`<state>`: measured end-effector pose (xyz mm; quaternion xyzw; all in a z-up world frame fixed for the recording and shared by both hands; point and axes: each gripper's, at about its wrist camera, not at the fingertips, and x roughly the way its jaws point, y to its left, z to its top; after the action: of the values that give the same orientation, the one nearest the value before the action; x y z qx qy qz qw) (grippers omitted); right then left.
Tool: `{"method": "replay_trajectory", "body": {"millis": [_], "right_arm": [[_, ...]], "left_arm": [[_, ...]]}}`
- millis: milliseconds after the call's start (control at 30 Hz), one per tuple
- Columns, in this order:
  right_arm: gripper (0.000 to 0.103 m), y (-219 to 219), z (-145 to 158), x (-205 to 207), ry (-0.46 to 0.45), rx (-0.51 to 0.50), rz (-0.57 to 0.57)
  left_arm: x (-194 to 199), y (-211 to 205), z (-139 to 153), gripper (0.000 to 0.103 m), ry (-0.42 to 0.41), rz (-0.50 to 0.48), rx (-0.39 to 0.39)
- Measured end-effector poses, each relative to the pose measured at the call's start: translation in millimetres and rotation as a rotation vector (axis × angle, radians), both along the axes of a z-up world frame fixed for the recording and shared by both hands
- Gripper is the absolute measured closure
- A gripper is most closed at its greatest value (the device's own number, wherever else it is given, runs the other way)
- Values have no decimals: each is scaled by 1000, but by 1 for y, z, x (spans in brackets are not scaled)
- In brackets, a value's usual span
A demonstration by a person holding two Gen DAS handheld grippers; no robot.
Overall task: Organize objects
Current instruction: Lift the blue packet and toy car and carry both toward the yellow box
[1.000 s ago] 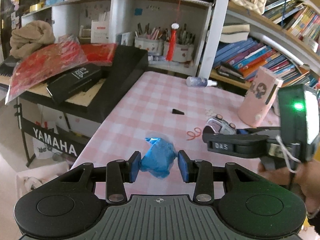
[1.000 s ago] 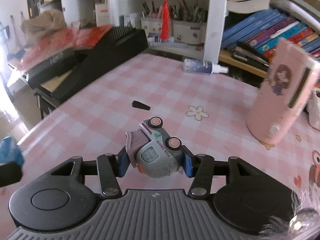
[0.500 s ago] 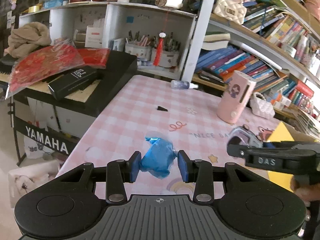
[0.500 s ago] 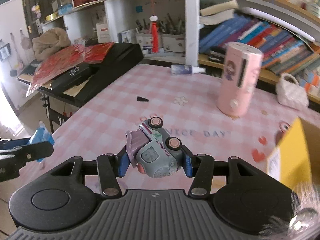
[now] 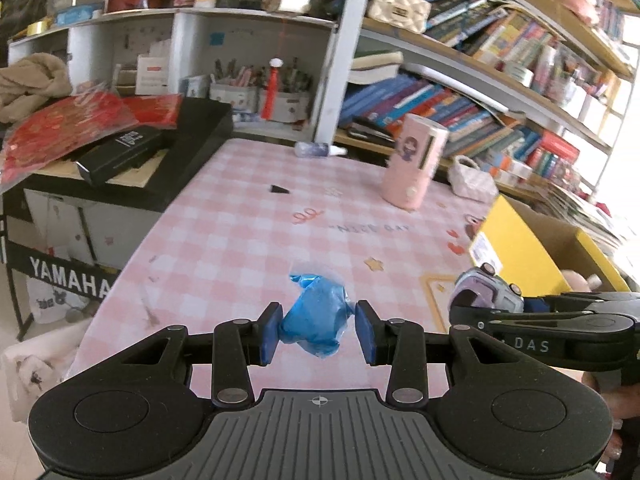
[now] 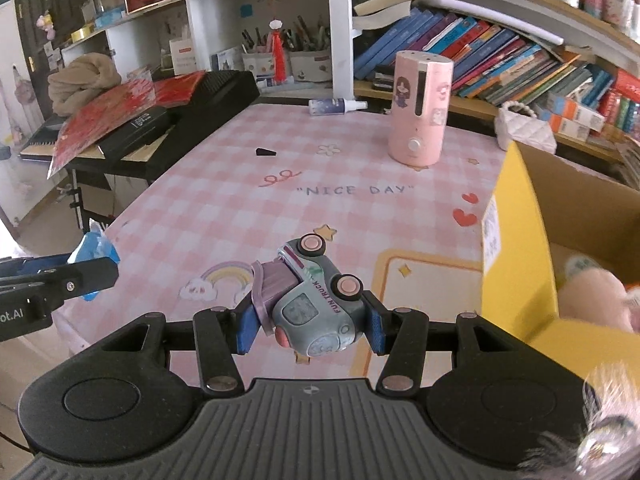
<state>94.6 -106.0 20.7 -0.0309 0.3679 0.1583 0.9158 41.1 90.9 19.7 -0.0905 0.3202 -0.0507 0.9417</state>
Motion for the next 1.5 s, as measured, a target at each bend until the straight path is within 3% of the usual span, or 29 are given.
{"method": "replay_trajectory", "body": {"millis": [700, 1200, 1500], "right_arm": [[54, -32, -7, -133, -12, 12, -216], [54, -86, -10, -191, 7, 11, -451], [54, -120, -15, -212, 22, 14, -554]], "left_arm": [[-82, -37, 4, 66, -10, -233, 39], [-95, -94, 2, 66, -16, -464, 35], [-97, -128, -3, 66, -3, -552, 35]]}}
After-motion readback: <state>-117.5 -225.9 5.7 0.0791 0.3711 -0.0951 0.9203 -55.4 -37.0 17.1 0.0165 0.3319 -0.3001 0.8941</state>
